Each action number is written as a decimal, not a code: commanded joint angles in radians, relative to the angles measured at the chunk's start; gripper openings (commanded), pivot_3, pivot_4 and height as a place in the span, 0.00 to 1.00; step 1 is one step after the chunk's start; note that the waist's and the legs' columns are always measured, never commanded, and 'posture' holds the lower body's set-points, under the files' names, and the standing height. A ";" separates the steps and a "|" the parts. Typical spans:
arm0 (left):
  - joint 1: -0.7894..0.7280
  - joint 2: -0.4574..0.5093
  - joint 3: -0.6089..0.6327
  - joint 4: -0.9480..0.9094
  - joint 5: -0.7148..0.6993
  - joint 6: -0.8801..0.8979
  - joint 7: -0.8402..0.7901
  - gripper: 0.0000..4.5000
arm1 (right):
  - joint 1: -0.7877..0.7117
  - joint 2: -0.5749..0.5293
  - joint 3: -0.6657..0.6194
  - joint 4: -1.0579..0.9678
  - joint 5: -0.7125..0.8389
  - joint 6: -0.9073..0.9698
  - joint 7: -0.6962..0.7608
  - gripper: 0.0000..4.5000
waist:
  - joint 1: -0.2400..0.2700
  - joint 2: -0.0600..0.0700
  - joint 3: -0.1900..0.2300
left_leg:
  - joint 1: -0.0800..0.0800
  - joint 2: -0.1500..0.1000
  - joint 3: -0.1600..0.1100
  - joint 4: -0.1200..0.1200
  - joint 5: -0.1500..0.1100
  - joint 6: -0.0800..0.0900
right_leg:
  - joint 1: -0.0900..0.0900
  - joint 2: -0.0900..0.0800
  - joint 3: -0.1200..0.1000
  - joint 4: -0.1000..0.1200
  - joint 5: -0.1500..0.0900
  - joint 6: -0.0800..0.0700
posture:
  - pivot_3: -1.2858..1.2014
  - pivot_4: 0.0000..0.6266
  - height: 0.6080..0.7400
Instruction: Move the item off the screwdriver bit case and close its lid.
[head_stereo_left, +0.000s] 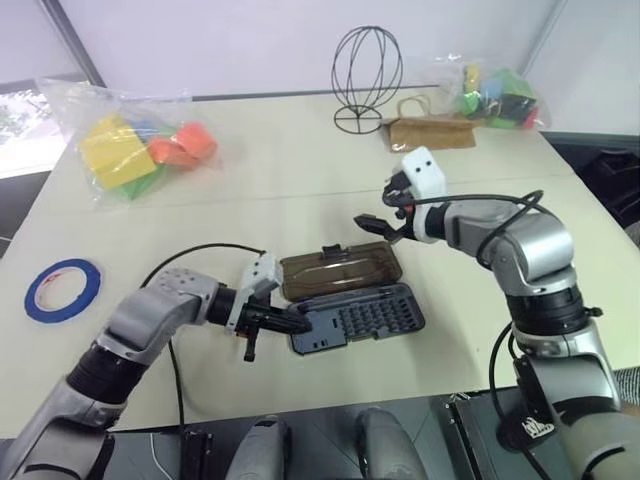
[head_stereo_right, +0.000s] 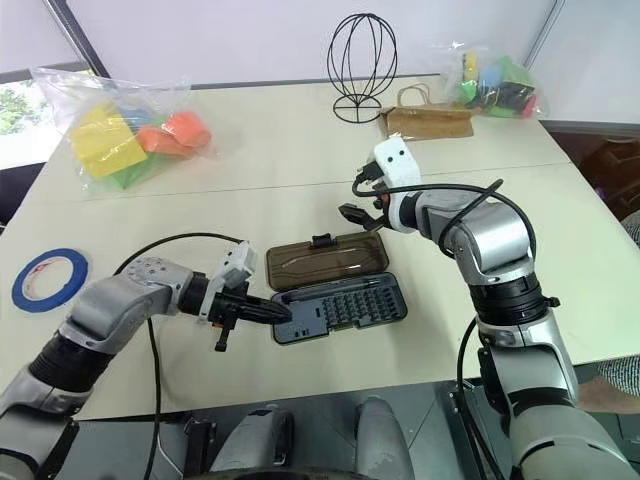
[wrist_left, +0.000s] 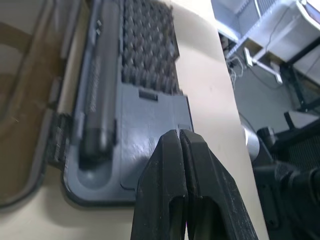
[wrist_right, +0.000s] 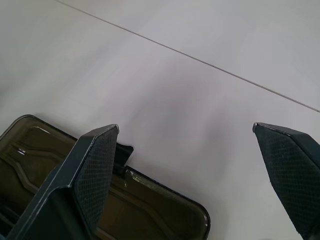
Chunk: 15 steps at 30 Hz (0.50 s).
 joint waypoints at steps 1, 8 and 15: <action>0.005 -0.002 -0.016 0.005 0.031 -0.039 -0.023 0.01 | 0.004 0.000 0.004 -0.016 -0.016 -0.027 0.019 1.00 | 0.001 0.000 0.000 | 0.000 0.000 0.000 0.000 0.000 0.000 | 0.000 0.000 0.000 0.000 0.000 0.000 | 0.52 0.24 1.00; 0.003 -0.020 -0.063 0.050 0.149 -0.136 -0.002 0.01 | -0.035 -0.113 0.094 0.049 -0.062 -0.102 0.203 1.00 | 0.002 0.000 0.000 | 0.000 0.000 0.001 0.001 0.000 0.000 | 0.001 0.000 0.000 -0.001 0.000 0.000 | 0.52 0.24 1.00; 0.009 -0.052 -0.067 0.097 0.182 -0.175 0.012 0.01 | -0.130 -0.176 0.231 0.212 -0.168 -0.299 0.437 1.00 | 0.000 0.000 0.000 | 0.001 0.000 0.002 0.001 -0.001 0.002 | 0.002 0.000 -0.001 0.000 0.000 0.000 | 0.52 0.24 1.00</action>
